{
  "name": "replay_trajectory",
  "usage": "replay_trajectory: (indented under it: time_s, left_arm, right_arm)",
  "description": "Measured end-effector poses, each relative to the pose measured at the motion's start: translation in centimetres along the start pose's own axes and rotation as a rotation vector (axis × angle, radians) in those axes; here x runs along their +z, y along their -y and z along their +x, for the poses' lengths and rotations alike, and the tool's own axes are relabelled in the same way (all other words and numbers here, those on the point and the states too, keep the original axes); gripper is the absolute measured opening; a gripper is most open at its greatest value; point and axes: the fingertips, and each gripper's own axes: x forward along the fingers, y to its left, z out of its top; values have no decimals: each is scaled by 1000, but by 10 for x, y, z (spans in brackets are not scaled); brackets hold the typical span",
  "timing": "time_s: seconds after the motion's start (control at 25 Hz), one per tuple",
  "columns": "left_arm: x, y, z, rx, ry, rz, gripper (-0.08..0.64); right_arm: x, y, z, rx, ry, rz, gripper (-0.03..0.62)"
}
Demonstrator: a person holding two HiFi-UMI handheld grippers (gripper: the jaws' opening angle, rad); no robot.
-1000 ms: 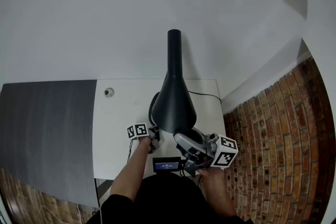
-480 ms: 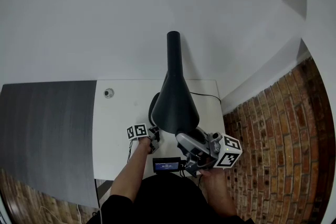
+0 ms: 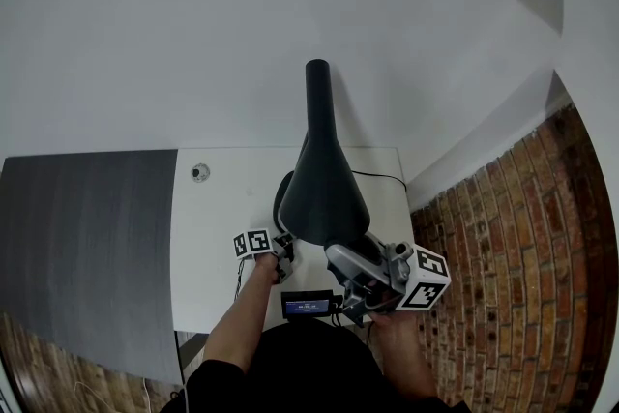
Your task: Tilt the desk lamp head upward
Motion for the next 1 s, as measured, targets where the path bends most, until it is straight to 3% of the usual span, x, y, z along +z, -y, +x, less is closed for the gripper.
replay_trajectory:
  time_s: [1.0]
  left_arm:
    - [0,-1,0,8,2,6,9]
  right_arm:
    - [27,-18,17,35,16,-60,115]
